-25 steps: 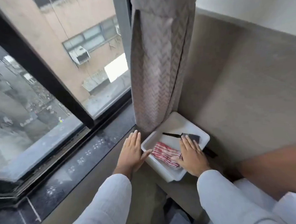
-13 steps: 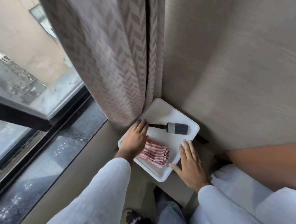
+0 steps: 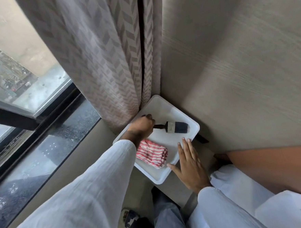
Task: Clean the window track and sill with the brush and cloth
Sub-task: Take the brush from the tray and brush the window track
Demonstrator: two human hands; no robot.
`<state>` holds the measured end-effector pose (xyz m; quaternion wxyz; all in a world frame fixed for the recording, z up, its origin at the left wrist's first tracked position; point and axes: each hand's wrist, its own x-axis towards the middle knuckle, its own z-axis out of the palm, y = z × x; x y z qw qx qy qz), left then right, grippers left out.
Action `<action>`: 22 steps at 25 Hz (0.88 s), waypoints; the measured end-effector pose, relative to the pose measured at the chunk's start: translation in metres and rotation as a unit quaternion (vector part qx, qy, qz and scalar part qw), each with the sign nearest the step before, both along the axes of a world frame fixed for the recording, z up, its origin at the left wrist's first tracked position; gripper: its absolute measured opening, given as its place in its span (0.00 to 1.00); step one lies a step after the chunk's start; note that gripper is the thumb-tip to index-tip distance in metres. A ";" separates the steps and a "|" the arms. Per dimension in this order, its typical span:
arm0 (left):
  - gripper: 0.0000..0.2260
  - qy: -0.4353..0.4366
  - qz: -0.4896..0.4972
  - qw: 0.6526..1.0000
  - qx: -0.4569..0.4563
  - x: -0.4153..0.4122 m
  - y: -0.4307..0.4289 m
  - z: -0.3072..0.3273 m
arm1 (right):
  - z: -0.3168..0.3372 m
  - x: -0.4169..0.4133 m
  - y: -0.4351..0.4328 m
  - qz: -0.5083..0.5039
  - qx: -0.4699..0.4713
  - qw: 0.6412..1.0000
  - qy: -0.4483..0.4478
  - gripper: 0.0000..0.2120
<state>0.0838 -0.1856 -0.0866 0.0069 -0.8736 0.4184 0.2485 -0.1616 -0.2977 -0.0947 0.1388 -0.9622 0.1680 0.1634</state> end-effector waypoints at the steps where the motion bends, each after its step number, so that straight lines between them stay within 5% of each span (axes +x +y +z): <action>1: 0.10 0.023 0.025 0.999 -0.034 0.001 0.005 0.010 | 0.002 0.004 -0.001 0.002 -0.003 1.000 0.002 0.48; 4: 0.06 0.070 0.171 0.964 -0.189 -0.008 0.037 0.045 | 0.015 0.020 0.004 0.013 -0.013 1.000 -0.003 0.46; 8: 0.06 0.133 0.333 0.863 -0.355 -0.037 0.103 0.082 | 0.037 0.051 0.035 0.054 -0.011 0.998 -0.008 0.45; 12: 0.04 0.195 0.508 0.659 -0.520 -0.057 0.198 0.115 | 0.061 0.091 0.093 0.114 -0.005 0.993 -0.028 0.45; 18: 0.09 0.099 0.619 0.352 -0.695 -0.086 0.353 0.157 | 0.086 0.155 0.192 0.240 0.012 0.963 -0.120 0.45; 22: 0.08 0.030 0.639 0.244 -0.729 -0.080 0.418 0.162 | 0.085 0.194 0.237 0.311 -0.019 0.945 -0.101 0.50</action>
